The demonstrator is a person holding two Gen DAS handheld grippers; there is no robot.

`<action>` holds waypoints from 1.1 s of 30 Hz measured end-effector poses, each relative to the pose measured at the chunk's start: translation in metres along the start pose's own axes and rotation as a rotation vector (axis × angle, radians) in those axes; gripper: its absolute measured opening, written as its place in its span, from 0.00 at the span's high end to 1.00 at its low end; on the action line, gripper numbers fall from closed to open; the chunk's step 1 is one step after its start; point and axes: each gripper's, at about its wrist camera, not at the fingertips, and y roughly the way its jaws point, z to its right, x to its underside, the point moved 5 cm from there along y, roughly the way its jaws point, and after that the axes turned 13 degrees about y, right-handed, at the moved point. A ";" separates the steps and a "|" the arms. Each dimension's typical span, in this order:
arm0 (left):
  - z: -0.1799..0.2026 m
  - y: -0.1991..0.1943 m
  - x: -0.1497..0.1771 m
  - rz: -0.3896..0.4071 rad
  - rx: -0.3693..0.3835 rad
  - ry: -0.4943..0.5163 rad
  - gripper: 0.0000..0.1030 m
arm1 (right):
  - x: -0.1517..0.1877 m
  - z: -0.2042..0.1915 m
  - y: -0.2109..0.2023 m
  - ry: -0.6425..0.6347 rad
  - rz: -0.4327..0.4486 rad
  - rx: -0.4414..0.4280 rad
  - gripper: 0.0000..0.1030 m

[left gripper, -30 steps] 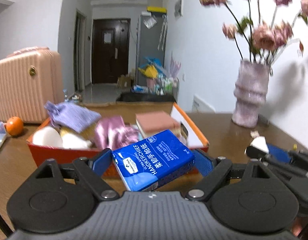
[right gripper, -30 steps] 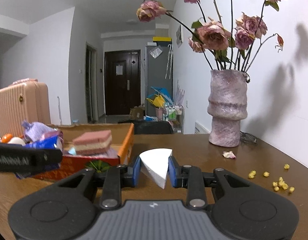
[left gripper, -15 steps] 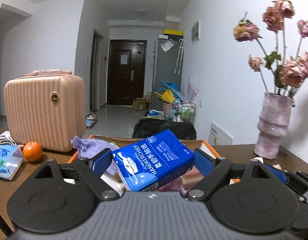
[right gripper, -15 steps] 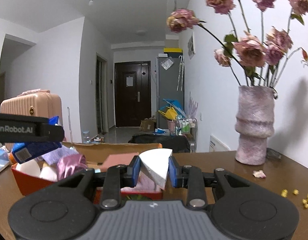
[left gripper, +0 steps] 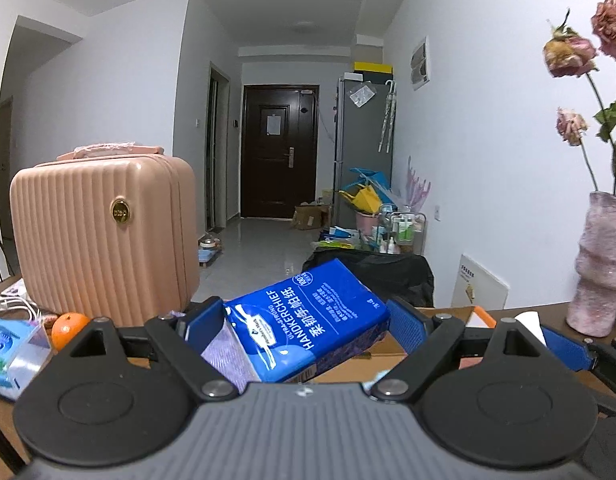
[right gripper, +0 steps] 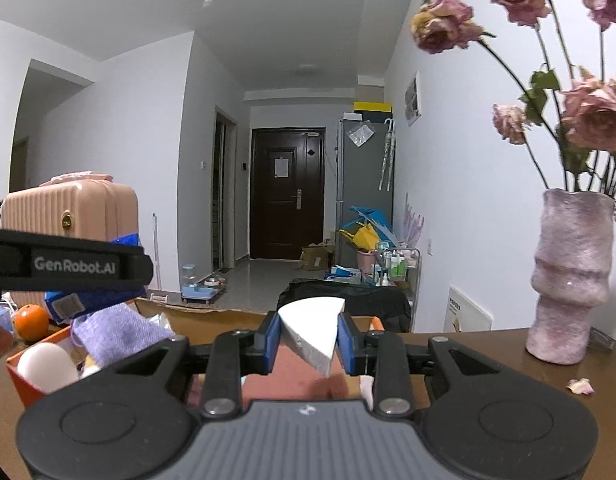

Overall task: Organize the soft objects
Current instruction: 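Carry the carton and foam wedge over the box with both grippers, then lower the carton and wedge into the box and open both grippers, then withdraw both grippers up and away from the box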

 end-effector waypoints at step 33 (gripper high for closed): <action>-0.044 -0.065 0.018 0.006 0.001 -0.038 0.00 | -0.005 0.010 -0.065 -0.008 0.014 0.042 0.00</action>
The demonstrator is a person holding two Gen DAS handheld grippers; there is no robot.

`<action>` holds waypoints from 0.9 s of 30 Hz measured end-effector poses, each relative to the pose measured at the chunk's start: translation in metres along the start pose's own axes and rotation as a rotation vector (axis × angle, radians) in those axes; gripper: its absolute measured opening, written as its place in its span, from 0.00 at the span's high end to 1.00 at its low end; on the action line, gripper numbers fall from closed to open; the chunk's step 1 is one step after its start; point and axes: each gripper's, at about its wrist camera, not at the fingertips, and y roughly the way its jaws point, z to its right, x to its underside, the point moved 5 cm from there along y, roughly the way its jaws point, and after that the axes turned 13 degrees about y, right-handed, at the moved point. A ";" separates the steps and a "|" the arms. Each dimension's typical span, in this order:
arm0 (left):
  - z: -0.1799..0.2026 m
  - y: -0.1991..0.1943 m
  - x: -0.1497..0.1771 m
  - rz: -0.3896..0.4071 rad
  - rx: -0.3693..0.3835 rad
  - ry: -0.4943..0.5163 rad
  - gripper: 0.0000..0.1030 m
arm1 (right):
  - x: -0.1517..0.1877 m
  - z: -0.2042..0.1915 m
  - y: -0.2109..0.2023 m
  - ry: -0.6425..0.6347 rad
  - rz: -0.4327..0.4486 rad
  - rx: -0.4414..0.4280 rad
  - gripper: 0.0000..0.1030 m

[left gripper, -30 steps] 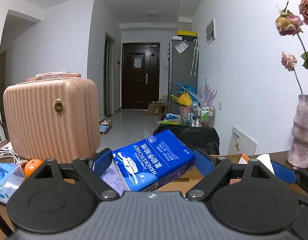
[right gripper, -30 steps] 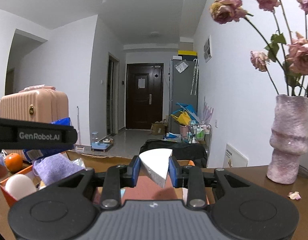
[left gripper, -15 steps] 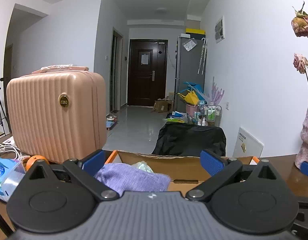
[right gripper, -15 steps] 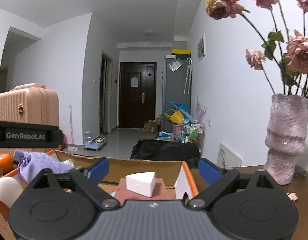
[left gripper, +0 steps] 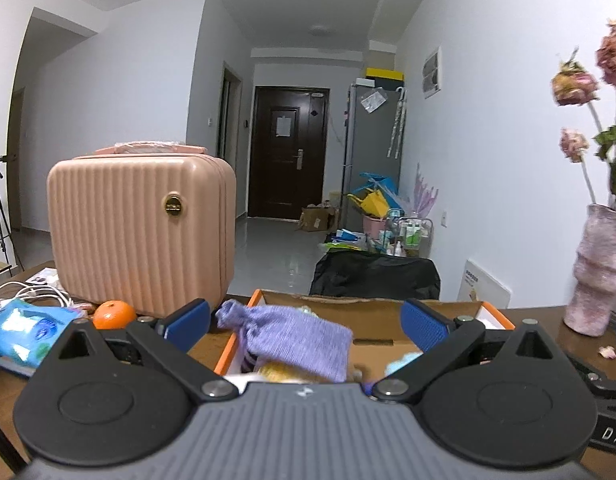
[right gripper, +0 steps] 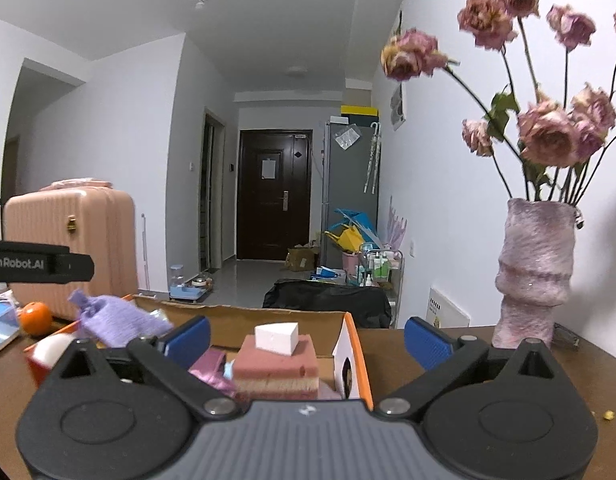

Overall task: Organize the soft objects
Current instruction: 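Withdraw both grippers up and away from the box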

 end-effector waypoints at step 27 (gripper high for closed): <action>0.007 -0.279 0.094 0.018 0.194 0.121 0.00 | 0.041 -0.004 -0.282 0.008 -0.042 -0.035 0.00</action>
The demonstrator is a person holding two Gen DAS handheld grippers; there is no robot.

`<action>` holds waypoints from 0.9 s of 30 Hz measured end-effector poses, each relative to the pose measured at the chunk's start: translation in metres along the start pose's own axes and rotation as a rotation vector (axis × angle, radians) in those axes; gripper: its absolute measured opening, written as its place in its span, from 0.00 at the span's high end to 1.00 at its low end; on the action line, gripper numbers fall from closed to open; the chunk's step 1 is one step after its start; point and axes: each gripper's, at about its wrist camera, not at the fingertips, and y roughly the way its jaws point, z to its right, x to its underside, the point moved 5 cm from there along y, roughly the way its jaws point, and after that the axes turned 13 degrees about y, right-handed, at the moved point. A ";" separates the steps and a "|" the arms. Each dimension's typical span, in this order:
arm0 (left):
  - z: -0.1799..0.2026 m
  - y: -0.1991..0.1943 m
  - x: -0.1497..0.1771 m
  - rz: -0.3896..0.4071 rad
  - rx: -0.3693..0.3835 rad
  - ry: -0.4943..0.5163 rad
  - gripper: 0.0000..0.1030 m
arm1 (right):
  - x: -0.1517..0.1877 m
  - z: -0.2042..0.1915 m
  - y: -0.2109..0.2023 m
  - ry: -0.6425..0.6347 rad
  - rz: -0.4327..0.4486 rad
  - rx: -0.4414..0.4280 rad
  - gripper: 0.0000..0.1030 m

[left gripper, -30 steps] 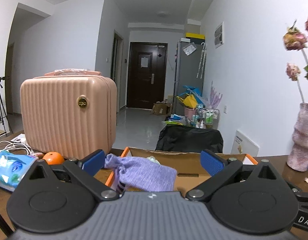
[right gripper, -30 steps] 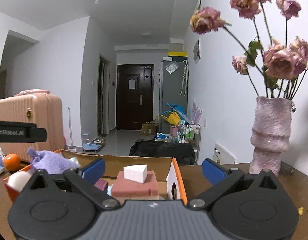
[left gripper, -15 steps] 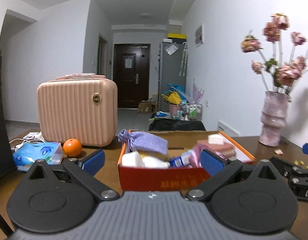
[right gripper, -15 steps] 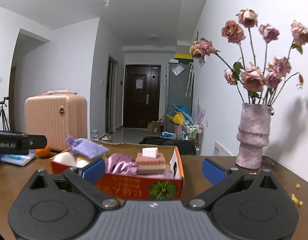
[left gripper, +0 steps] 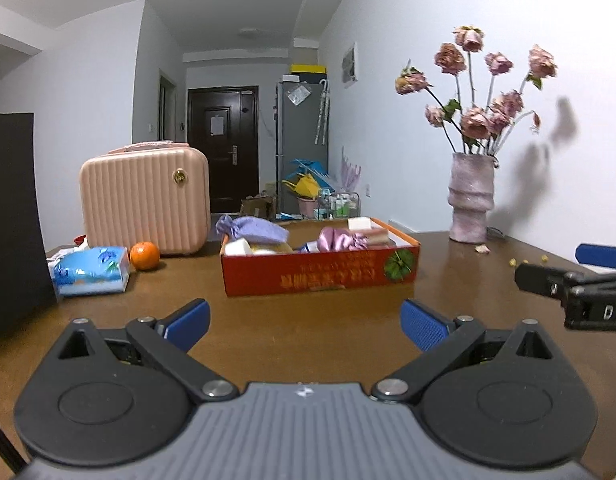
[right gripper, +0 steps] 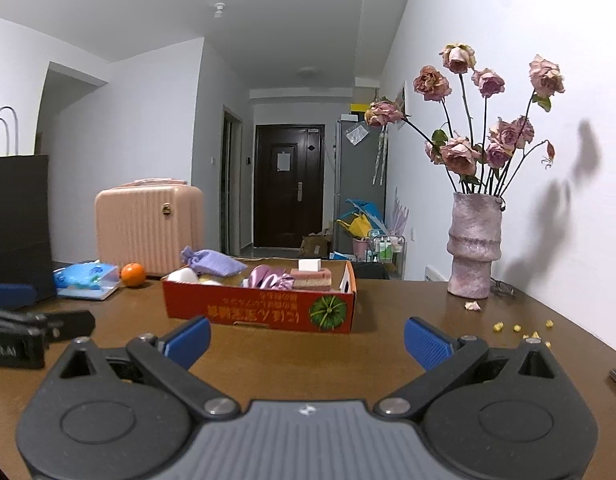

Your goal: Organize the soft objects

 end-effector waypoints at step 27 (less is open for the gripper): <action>0.005 -0.026 0.010 0.001 0.025 -0.026 0.00 | 0.010 -0.017 -0.047 -0.029 0.023 -0.032 0.00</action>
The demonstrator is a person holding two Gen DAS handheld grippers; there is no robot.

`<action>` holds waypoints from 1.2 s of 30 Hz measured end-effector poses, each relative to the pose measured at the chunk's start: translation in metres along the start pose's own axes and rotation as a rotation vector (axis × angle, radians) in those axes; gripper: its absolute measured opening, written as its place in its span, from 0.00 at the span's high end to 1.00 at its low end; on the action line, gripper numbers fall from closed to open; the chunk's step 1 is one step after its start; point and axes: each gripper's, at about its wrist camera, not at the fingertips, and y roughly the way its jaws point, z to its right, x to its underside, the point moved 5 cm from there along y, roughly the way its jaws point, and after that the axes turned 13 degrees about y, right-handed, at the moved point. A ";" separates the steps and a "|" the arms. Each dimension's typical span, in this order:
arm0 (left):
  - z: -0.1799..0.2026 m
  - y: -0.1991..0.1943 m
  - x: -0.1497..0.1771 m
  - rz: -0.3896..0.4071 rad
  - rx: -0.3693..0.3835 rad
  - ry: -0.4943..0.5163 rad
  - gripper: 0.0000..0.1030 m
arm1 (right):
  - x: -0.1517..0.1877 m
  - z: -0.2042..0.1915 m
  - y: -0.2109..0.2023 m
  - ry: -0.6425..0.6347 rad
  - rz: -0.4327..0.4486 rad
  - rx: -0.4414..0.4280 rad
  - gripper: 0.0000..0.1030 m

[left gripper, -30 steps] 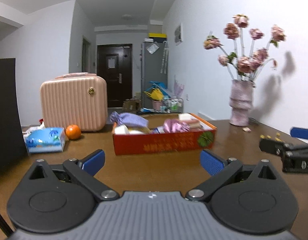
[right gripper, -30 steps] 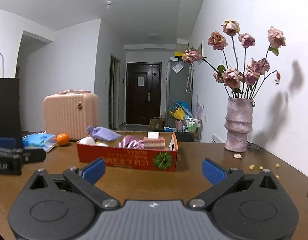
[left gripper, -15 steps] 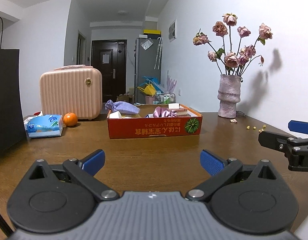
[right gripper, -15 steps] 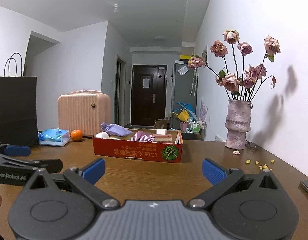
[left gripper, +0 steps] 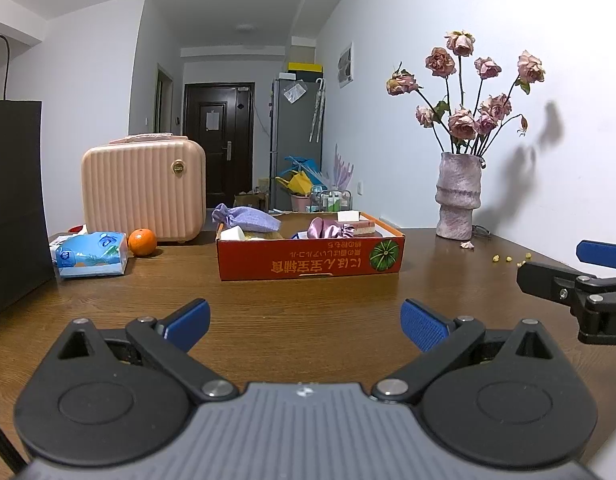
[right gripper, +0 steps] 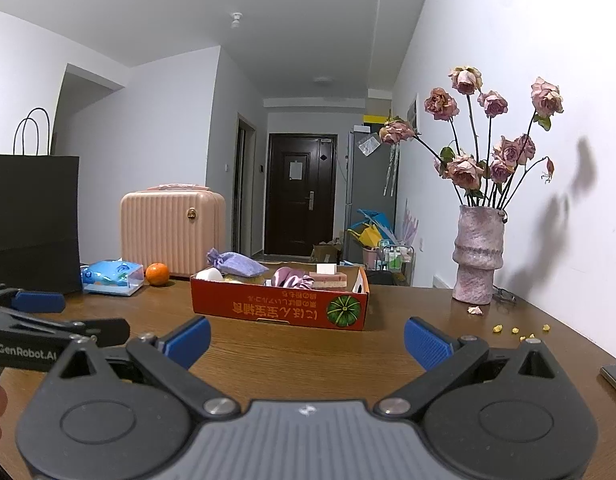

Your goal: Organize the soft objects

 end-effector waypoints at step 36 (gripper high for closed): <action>-0.004 -0.004 0.000 0.004 -0.009 -0.002 0.00 | -0.002 -0.004 -0.002 -0.009 0.004 -0.002 0.00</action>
